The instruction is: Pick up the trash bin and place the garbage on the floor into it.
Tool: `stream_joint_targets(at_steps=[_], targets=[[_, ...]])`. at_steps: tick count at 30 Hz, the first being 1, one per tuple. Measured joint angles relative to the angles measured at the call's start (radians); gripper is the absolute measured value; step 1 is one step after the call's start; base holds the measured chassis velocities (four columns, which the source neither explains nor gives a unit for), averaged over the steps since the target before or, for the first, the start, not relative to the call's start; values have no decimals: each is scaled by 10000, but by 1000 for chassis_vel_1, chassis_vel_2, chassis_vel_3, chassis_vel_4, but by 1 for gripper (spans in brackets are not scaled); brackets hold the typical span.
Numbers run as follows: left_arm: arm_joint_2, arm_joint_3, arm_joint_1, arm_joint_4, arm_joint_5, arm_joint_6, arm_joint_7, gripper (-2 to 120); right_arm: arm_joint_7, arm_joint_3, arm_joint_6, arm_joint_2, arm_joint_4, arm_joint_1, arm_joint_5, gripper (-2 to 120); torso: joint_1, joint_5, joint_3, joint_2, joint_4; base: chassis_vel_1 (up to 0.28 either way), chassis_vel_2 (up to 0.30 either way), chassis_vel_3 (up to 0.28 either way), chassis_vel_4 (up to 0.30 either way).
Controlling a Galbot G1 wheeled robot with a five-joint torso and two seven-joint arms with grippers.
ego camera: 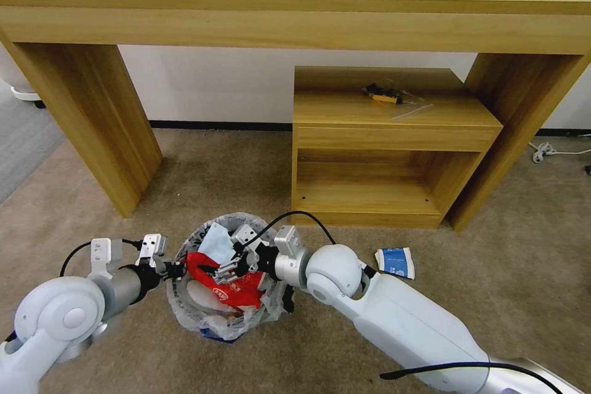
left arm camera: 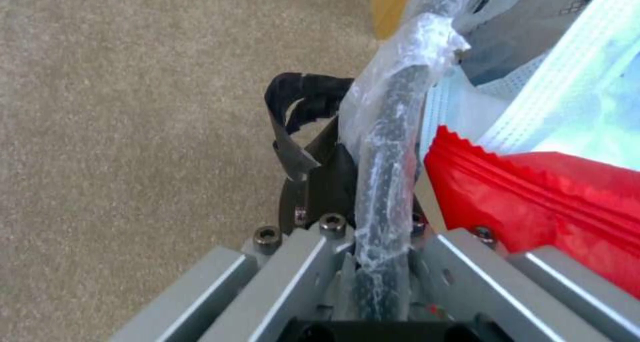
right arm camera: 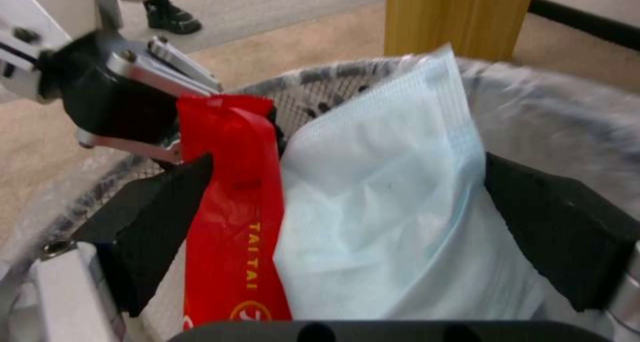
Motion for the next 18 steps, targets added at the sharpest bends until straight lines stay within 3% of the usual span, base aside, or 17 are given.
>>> stream_joint_targets(at_steps=[18], targets=[[-121,-94,8,386,330,-12,290,0,263,1443,11,-455,575,-218,283,100,0,2,0,0,0,0,0,0,0]])
